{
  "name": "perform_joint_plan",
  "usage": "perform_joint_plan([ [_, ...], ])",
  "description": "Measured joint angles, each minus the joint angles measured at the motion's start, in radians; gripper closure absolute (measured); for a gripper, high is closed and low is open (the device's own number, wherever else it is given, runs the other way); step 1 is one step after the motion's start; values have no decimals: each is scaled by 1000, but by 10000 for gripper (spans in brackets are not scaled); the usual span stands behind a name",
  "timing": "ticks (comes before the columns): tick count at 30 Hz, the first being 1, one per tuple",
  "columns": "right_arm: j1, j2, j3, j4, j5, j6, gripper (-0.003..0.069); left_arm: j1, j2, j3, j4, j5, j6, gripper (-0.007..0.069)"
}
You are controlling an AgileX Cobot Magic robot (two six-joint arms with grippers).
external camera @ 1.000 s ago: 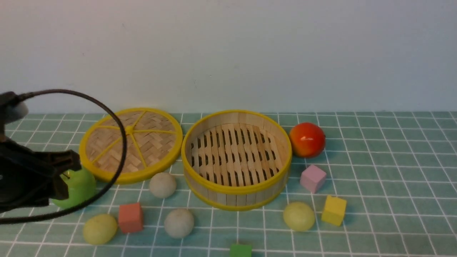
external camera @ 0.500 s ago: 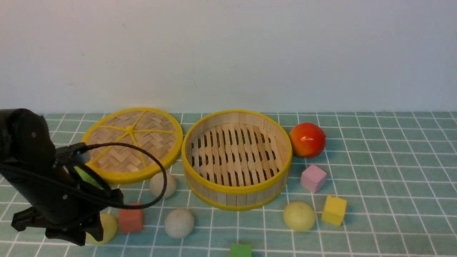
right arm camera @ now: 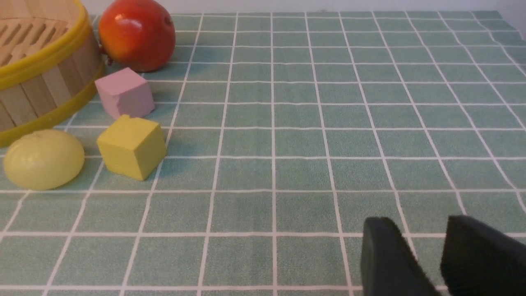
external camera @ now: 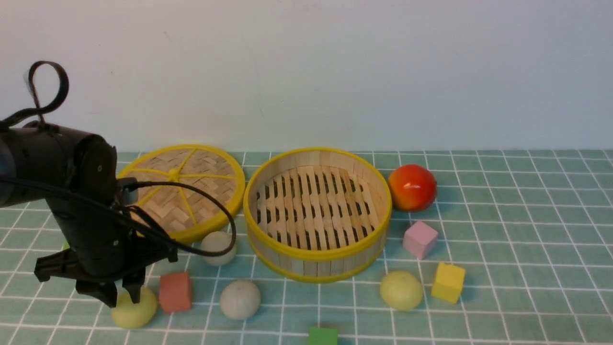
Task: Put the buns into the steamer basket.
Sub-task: Use the left arm to grab a steamed stuffed bun
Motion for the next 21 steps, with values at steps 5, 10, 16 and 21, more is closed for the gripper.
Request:
perform_joint_plan([
  [5,0,0,0,0,0,0,421,0,28,-2,-5,-37,-2,386],
  [10,0,0,0,0,0,0,421,0,36,-2,-18,-54,-2,386],
  [16,0,0,0,0,0,0,421,0,36,-2,-32,-35,9,482],
  [21,0,0,0,0,0,0,421,0,34,-2,-32,-22,13,627],
])
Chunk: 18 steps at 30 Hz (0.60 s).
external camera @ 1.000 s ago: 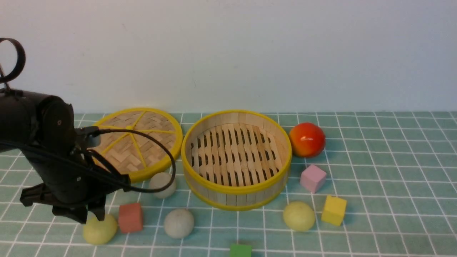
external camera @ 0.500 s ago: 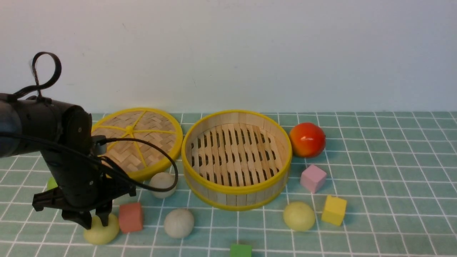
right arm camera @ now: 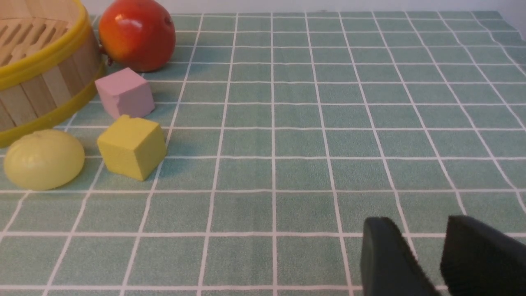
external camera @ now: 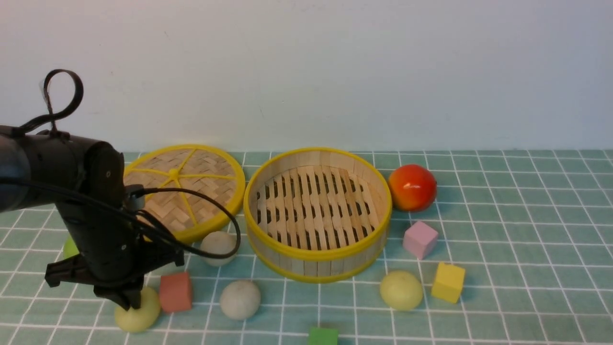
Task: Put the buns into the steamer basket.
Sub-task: Use the left arm to grab a steamed stuffed bun, then use the left arm to put the steamed stuffed bun into the steamer
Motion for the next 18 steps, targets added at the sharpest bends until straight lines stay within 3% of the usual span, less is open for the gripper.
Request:
perform_joint_plan([
  [18,0,0,0,0,0,0,421,0,-153,-84,-16,122,7,638],
])
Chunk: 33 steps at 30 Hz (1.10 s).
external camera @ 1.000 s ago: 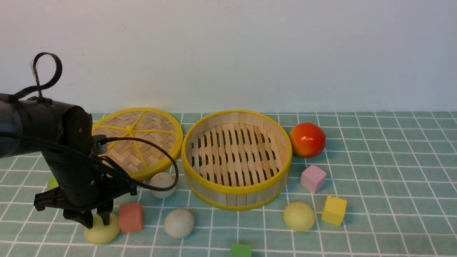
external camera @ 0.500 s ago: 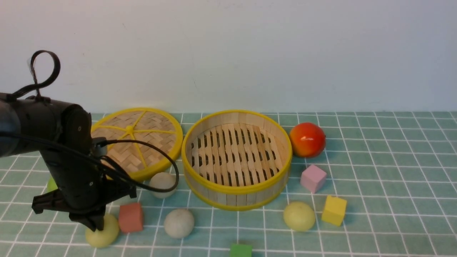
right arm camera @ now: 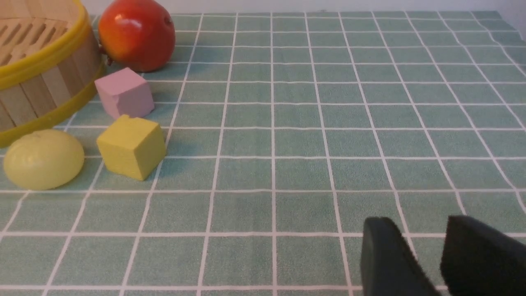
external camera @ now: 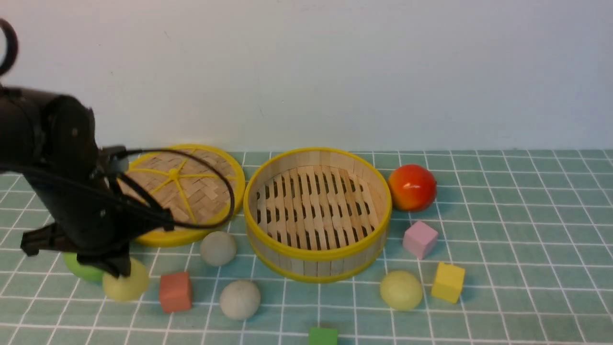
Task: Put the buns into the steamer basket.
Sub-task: Use the left arm to put the steamed stuffed bun into the steamer
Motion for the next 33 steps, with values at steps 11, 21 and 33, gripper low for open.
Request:
perform_joint_plan([
  [11,0,0,0,0,0,0,421,-172,152,-380,-157,-8,76,638],
  [21,0,0,0,0,0,0,421,-231,491,-696,-169,-17,17,623],
  [33,0,0,0,0,0,0,421,-231,549,-724,-168,43,-37,377],
])
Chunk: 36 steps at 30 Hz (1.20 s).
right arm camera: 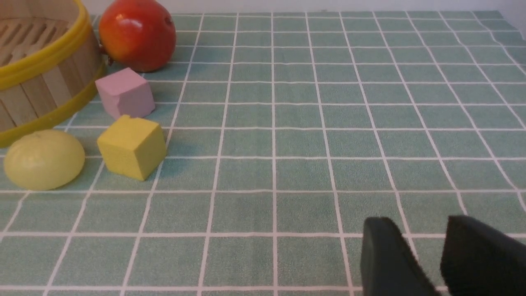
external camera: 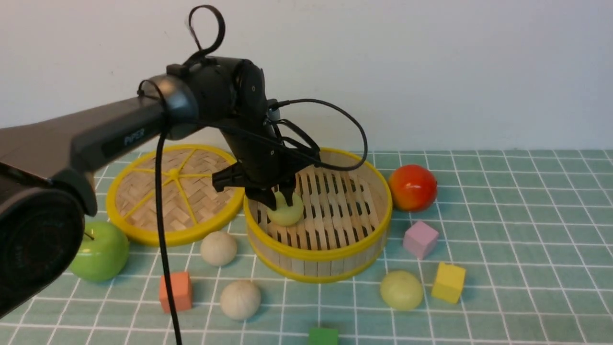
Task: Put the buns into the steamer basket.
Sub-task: Use the left arm to put the steamed stuffed bun into the steamer, then use the left arm to grab a steamed stuffed bun
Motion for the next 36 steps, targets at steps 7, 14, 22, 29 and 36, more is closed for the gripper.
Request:
perform_joint_plan([
  [7,0,0,0,0,0,0,421,0,-151,9,134,140,29,294],
  [14,0,0,0,0,0,0,421,2,-289,200,315,149,-35,316],
  [22,0,0,0,0,0,0,421,2,-219,372,312,-49,-43,317],
  [29,0,0,0,0,0,0,421,2,-185,372,313,-106,-63,319],
  [36,0,0,0,0,0,0,421,2,-142,372,310,-111,-65,320],
])
